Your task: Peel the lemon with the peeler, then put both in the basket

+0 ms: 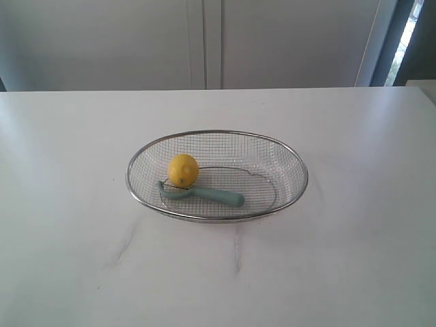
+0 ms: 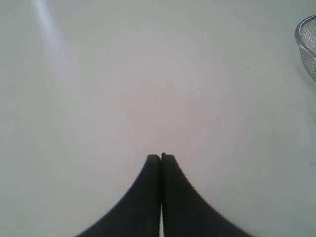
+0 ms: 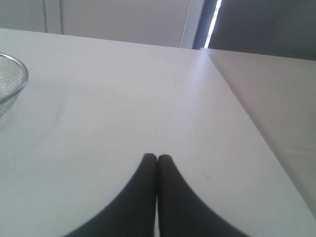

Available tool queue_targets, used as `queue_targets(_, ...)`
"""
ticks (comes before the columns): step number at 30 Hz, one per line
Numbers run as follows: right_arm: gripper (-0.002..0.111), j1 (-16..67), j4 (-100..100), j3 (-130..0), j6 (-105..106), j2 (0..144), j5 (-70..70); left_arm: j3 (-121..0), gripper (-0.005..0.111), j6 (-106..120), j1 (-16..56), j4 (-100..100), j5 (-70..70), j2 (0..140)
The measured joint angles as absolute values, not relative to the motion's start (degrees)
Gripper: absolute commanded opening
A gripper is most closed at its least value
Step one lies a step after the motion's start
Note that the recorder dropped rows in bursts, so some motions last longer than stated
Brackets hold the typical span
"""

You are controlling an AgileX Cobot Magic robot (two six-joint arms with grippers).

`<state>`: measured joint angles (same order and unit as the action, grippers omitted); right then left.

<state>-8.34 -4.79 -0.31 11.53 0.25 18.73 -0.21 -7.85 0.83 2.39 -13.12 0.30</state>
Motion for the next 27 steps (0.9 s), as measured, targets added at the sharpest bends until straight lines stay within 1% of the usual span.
queue_targets(2,0.0,-8.34,-0.53,-0.31,11.53,0.25,18.73,-0.21,0.0,-7.85,0.83,2.39,-13.12,0.3)
queue_targets(6,0.0,-8.34,0.41,-0.31,11.53,0.25,18.73,-0.21,0.0,-7.85,0.83,2.39,-13.12,0.3)
queue_targets(14,0.0,-4.12,-0.69,-0.31,11.53,0.25,18.73,-0.21,0.0,-7.85,0.83,2.39,-13.12,0.3)
queue_targets(27,0.0,-4.0,-1.04,-0.31,11.53,0.25,18.73,-0.21,0.0,-7.85,0.83,2.39,-13.12,0.3)
